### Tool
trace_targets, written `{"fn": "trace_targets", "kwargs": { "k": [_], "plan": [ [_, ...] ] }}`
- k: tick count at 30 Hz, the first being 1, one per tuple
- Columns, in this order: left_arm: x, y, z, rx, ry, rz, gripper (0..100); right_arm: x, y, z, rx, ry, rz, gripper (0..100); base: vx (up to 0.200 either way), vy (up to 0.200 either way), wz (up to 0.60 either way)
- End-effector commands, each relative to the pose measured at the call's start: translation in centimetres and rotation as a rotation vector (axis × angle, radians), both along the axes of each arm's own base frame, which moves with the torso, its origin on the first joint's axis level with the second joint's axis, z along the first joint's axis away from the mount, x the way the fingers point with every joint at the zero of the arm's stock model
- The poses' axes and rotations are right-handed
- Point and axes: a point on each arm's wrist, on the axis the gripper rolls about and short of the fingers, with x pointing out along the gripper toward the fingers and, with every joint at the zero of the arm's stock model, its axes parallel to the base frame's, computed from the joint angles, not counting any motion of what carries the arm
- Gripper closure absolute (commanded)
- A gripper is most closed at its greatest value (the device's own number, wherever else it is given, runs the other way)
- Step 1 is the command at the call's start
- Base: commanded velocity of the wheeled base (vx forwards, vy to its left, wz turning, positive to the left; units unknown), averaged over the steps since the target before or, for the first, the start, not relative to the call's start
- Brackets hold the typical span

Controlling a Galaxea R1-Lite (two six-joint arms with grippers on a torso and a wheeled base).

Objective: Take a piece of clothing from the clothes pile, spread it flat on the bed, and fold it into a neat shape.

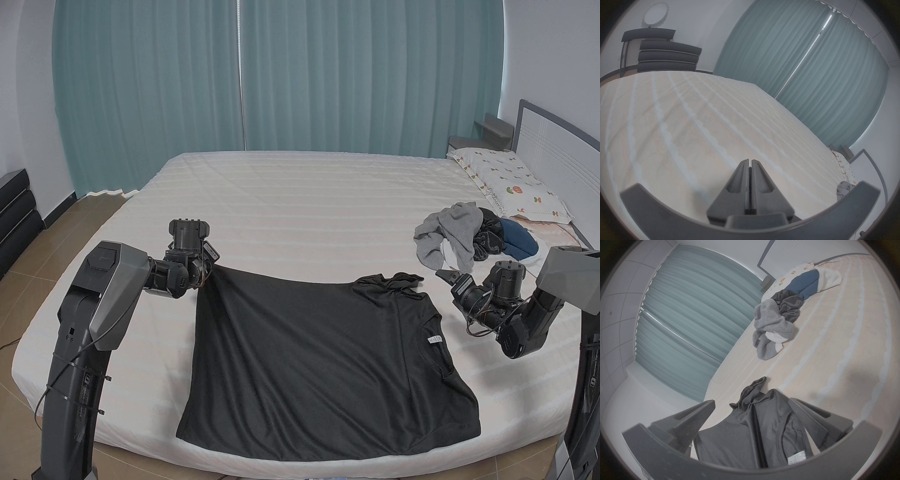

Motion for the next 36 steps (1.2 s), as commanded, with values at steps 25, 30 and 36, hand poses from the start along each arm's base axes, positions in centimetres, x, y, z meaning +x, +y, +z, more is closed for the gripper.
{"fn": "trace_targets", "kwargs": {
  "k": [25,30,36],
  "plan": [
    [0.0,0.3,-0.8,0.006,0.023,0.012,100,6.9,6.2,-3.3,-0.356,0.029,0.168,0,0.0,0.0,0.0],
    [-0.1,0.2,-0.8,0.006,0.023,0.01,100,8.6,6.4,-3.5,-0.535,-0.062,0.166,0,0.0,0.0,0.0],
    [-0.1,0.2,-0.8,0.005,0.028,0.011,100,9.7,6.5,-6.7,-0.642,-0.063,0.193,0,0.0,0.0,0.0]
  ]
}}
